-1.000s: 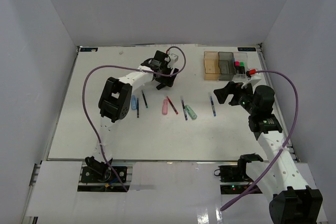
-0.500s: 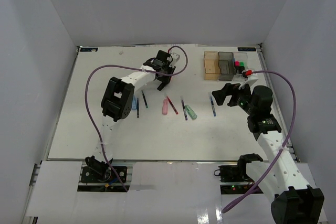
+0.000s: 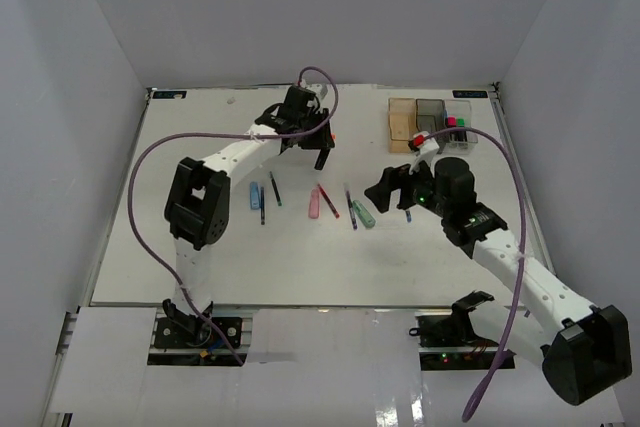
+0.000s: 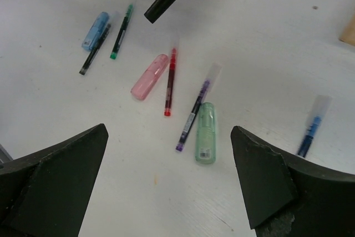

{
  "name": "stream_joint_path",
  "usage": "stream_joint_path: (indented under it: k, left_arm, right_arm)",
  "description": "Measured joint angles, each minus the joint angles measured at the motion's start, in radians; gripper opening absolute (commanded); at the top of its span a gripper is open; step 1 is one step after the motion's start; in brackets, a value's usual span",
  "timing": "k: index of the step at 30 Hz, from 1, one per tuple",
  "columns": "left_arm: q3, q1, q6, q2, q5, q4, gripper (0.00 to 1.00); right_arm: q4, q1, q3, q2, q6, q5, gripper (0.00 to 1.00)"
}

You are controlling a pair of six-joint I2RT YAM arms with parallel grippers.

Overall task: Sort the stationery into containers
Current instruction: Pick up the pen from the center of the board.

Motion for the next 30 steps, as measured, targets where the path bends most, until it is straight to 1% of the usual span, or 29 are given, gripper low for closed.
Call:
stream_joint_path:
  k: [4, 8, 9, 10, 11, 13, 20, 22, 24, 26, 27, 28, 30]
  left_arm:
    - [-0.131, -0.009, -0.168, -0.183, 0.04, 0.101, 0.25]
    - [-0.263, -0.04, -0.293, -0.32, 0.043, 0.211, 0.23]
    - [-0.285, -0.048, -0.314, -0.341, 0.043, 0.225, 0.23]
    - [-0.312, -0.058, -0.336, -0.358, 0.037, 0.248, 0.23]
    - [-0.335, -0.067, -0.354, -0.372, 0.032, 0.266, 0.23]
    - [-0.372, -0.082, -0.385, -0.392, 0.023, 0.294, 0.23]
    - [-0.454, -0.108, -0.431, -0.456, -0.01, 0.37, 0.22]
    - [-0.472, -0.111, -0.438, -0.481, -0.016, 0.397, 0.22]
    - [-0.487, -0.114, -0.443, -0.509, -0.019, 0.42, 0.22]
    - [-0.496, -0.118, -0.446, -0.532, -0.021, 0.441, 0.22]
    - [-0.497, -0.121, -0.447, -0.54, -0.02, 0.448, 0.22]
    - [-0.498, -0.123, -0.447, -0.548, -0.02, 0.456, 0.22]
    - [-0.501, -0.128, -0.449, -0.56, -0.02, 0.47, 0.22]
  right_arm:
    - [0.027, 0.122, 0.065, 0.104, 0.041, 0.082, 1.0]
    - [0.055, 0.2, 0.132, 0.19, 0.08, 0.155, 1.0]
    - [0.063, 0.213, 0.149, 0.21, 0.091, 0.172, 1.0]
    - [0.071, 0.225, 0.166, 0.229, 0.098, 0.183, 0.97]
    - [0.078, 0.233, 0.18, 0.245, 0.103, 0.191, 0.95]
    - [0.092, 0.246, 0.206, 0.271, 0.12, 0.202, 0.94]
    - [0.129, 0.253, 0.261, 0.325, 0.148, 0.224, 0.88]
    - [0.139, 0.253, 0.266, 0.337, 0.151, 0.226, 0.83]
    - [0.146, 0.253, 0.27, 0.351, 0.155, 0.226, 0.75]
    - [0.153, 0.254, 0.27, 0.365, 0.161, 0.226, 0.72]
    - [0.155, 0.254, 0.27, 0.371, 0.164, 0.226, 0.67]
    - [0.156, 0.254, 0.27, 0.377, 0.165, 0.224, 0.66]
    - [0.157, 0.254, 0.27, 0.383, 0.17, 0.217, 0.58]
